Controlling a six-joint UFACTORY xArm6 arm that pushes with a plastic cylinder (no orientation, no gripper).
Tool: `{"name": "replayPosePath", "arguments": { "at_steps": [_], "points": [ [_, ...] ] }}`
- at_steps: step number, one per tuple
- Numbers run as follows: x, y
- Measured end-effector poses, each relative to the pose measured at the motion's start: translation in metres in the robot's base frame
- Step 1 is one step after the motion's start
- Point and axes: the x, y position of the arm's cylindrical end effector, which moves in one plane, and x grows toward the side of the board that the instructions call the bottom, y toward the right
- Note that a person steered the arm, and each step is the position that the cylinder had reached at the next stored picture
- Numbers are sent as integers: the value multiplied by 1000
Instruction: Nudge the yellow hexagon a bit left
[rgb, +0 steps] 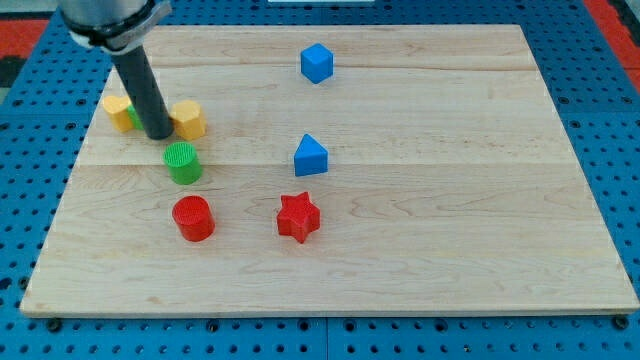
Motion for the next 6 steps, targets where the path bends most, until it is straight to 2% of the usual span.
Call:
{"name": "replayPosePath", "arguments": {
  "at_steps": [1,3,4,5,6],
  "points": [
    [-34,1],
    [-42,56],
    [-72,82],
    [-59,147],
    [-23,113]
  ]
}}
